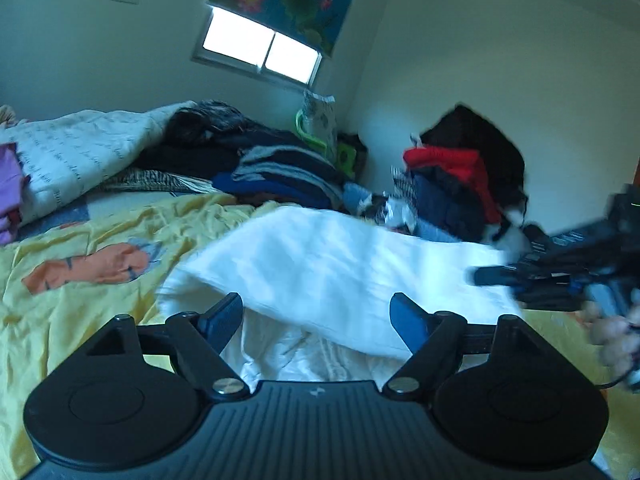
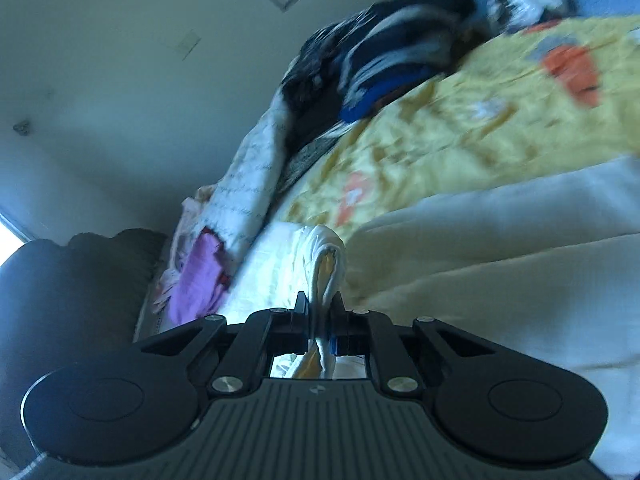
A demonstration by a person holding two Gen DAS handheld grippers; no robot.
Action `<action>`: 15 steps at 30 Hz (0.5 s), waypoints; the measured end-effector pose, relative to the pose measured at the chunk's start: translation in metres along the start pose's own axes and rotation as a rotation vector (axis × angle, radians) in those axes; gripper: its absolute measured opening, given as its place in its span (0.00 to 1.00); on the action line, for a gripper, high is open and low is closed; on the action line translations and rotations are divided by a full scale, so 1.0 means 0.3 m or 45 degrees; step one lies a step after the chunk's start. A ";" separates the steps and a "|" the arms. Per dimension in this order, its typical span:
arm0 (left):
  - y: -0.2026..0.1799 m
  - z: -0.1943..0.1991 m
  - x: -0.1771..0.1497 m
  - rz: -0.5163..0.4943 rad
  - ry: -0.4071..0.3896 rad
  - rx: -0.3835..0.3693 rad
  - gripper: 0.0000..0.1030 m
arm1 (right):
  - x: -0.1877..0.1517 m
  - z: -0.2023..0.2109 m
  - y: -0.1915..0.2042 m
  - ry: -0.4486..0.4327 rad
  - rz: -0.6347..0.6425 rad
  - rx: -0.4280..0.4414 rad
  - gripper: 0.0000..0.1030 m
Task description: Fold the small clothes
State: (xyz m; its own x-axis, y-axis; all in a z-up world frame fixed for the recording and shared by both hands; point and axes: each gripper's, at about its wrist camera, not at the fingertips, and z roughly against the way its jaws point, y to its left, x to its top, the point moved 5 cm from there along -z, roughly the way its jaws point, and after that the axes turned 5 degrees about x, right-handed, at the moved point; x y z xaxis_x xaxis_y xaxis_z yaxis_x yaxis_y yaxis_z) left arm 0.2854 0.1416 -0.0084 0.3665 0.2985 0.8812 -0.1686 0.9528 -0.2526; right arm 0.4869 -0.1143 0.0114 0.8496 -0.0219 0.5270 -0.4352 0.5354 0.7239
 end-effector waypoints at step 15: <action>-0.387 -0.320 -0.127 -0.266 0.276 -0.109 0.78 | -0.083 0.468 -0.389 -0.073 -0.066 -0.375 0.13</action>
State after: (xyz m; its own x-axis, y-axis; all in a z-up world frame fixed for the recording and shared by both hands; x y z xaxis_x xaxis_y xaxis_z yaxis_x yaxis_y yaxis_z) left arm 0.3789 0.0251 -0.0509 0.5733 0.0922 0.8141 0.0051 0.9932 -0.1161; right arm 0.4748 -0.2948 -0.0236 0.8465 -0.0990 0.5230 -0.2794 0.7537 0.5949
